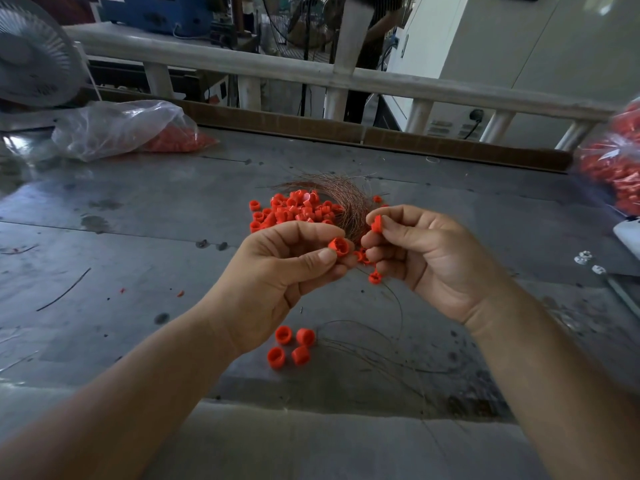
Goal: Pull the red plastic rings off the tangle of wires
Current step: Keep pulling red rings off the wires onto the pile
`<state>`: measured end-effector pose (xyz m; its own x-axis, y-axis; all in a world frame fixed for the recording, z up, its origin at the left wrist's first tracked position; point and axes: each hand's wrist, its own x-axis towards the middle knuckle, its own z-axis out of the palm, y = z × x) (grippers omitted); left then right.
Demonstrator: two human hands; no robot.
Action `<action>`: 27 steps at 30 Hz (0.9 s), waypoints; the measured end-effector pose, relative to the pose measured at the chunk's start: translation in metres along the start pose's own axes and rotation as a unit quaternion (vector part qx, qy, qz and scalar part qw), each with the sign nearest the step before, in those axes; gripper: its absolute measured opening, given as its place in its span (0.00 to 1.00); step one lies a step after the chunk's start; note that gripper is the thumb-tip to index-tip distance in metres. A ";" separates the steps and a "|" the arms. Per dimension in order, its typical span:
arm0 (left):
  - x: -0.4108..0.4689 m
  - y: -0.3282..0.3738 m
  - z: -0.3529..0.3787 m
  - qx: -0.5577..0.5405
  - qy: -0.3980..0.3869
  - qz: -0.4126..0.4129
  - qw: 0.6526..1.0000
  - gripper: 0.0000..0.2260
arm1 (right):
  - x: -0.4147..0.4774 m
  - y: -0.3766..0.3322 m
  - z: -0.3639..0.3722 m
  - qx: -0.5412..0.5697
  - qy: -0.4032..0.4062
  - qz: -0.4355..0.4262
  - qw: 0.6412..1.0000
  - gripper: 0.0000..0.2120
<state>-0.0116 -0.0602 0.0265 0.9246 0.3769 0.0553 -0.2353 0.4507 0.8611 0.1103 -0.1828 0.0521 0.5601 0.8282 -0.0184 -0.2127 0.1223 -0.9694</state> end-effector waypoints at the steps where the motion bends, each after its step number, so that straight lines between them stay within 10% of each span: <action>1: 0.000 0.000 0.000 0.001 -0.001 0.001 1.000 0.08 | 0.000 0.000 0.000 -0.002 0.000 -0.001 1.000 0.08; 11: 0.001 0.000 -0.001 0.020 0.016 0.013 1.000 0.09 | -0.004 0.003 0.005 -0.075 -0.028 -0.053 0.995 0.09; 27: -0.002 -0.001 0.005 0.114 0.067 0.047 0.990 0.10 | -0.007 0.017 0.016 -0.377 0.025 -0.268 0.886 0.15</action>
<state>-0.0120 -0.0650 0.0281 0.8506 0.5187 0.0860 -0.2304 0.2206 0.9478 0.0901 -0.1784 0.0397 0.4582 0.7340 0.5012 0.6796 0.0742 -0.7299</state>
